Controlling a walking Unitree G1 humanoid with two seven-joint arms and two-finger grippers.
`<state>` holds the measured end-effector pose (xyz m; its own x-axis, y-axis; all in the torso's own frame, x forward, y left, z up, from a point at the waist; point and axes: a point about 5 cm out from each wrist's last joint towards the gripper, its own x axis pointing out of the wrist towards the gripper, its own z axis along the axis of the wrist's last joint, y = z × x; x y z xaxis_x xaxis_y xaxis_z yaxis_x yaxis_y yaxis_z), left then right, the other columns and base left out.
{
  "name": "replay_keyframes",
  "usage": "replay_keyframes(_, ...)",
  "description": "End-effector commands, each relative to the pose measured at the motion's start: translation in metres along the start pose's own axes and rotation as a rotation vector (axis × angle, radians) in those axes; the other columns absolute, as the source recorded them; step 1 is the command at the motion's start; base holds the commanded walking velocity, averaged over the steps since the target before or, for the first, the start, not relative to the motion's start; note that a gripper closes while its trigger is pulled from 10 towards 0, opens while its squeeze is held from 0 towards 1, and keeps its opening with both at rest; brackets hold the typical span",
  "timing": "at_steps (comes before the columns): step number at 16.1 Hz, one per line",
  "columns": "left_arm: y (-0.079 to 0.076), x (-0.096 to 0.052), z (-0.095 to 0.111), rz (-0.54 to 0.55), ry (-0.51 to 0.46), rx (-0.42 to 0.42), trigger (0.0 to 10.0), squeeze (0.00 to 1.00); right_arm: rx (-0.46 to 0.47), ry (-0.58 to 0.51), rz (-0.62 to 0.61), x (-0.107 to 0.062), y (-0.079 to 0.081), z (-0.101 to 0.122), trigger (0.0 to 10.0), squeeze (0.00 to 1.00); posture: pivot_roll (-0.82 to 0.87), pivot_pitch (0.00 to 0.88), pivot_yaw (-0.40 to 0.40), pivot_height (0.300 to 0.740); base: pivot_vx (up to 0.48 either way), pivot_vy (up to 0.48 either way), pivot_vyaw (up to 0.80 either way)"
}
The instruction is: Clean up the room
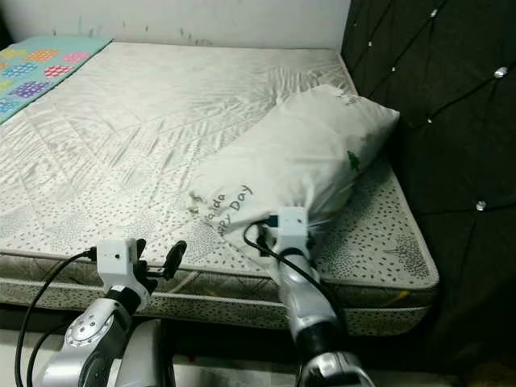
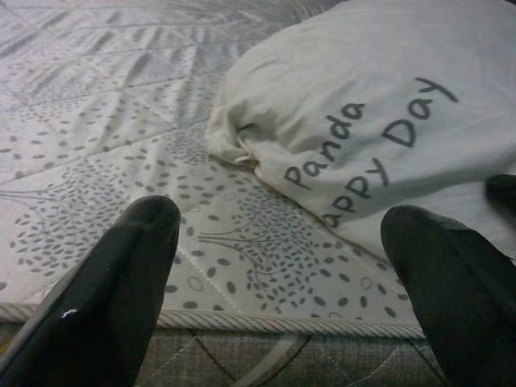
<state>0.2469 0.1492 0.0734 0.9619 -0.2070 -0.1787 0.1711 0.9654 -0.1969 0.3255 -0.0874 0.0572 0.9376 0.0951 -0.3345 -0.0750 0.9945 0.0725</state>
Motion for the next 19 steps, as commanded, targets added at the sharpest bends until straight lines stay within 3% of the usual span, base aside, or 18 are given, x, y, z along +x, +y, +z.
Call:
replay_keyframes(1,0.0,0.001,0.002,-0.005,0.002,0.013,10.0,0.0,0.011,0.068,0.026,0.0,0.011,-0.012,4.7,0.0,-0.04,0.0,-0.013,0.531,0.0,0.0,0.0)
replay_keyframes(2,0.0,0.001,0.003,-0.006,0.001,0.014,10.0,0.0,0.004,0.094,0.025,0.001,0.014,-0.016,0.0,0.0,-0.04,0.0,-0.014,0.531,0.0,0.0,0.0)
replay_keyframes(8,0.0,0.002,0.005,-0.008,-0.005,0.022,10.0,0.0,0.002,0.127,0.045,0.002,0.031,-0.021,0.0,0.0,-0.03,0.0,-0.009,0.531,0.0,0.0,0.0)
replay_keyframes(19,-0.002,0.002,0.005,-0.004,-0.009,0.021,10.0,0.0,0.01,0.142,0.035,0.005,0.03,-0.024,0.0,0.0,-0.03,0.0,-0.014,0.531,0.0,0.0,0.0)
